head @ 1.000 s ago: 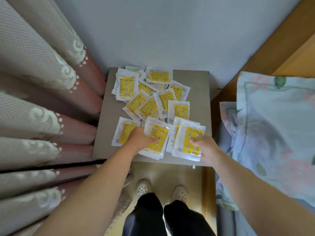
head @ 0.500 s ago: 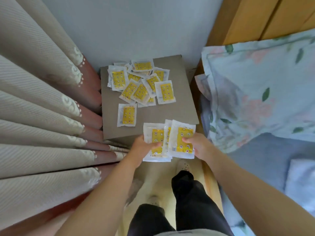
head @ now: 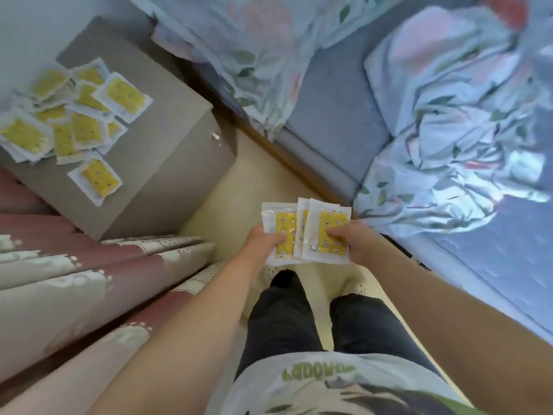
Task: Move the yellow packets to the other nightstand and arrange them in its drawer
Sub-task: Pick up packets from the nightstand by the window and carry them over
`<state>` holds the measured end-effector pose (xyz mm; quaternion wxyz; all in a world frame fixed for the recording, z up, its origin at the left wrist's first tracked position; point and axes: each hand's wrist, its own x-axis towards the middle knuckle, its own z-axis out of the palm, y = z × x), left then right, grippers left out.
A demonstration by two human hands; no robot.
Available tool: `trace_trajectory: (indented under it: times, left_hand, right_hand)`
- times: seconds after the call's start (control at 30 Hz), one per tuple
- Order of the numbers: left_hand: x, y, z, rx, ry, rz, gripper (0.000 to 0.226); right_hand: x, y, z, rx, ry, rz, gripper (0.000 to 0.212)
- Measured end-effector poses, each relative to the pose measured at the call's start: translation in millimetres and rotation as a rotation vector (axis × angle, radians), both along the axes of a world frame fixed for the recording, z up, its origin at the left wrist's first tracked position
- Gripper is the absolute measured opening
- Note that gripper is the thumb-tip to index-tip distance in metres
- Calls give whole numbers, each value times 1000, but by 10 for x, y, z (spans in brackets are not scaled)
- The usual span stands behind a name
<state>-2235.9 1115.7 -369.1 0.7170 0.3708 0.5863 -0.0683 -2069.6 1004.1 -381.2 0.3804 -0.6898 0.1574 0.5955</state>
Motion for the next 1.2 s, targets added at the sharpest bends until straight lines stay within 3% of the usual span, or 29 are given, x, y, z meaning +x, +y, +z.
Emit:
trace_trajectory:
  times: [0.2,0.4,0.6,0.97,1.2]
  left_hand:
    - [802,-957,100,100,-46,-373,25]
    - [1750,-2459,149,138,-135,-678,28]
    - [2566,-4275,141,136,-155,-891,25]
    - [3572,-7256,117,-124,-240,-1314,25]
    - [4339,-9274,7,-100,-236,-1540,21]
  right_hand:
    - [372,-1598,-109,37,56,-316,37]
    - [797,-3390,-91,119,25,-644,41]
    - [1124,-5265,129,266,-50,-859,27]
    - [1073,-8027,199,137,-205,-1366,32]
    - [1374,-9698,210,35,-225,-1677,30]
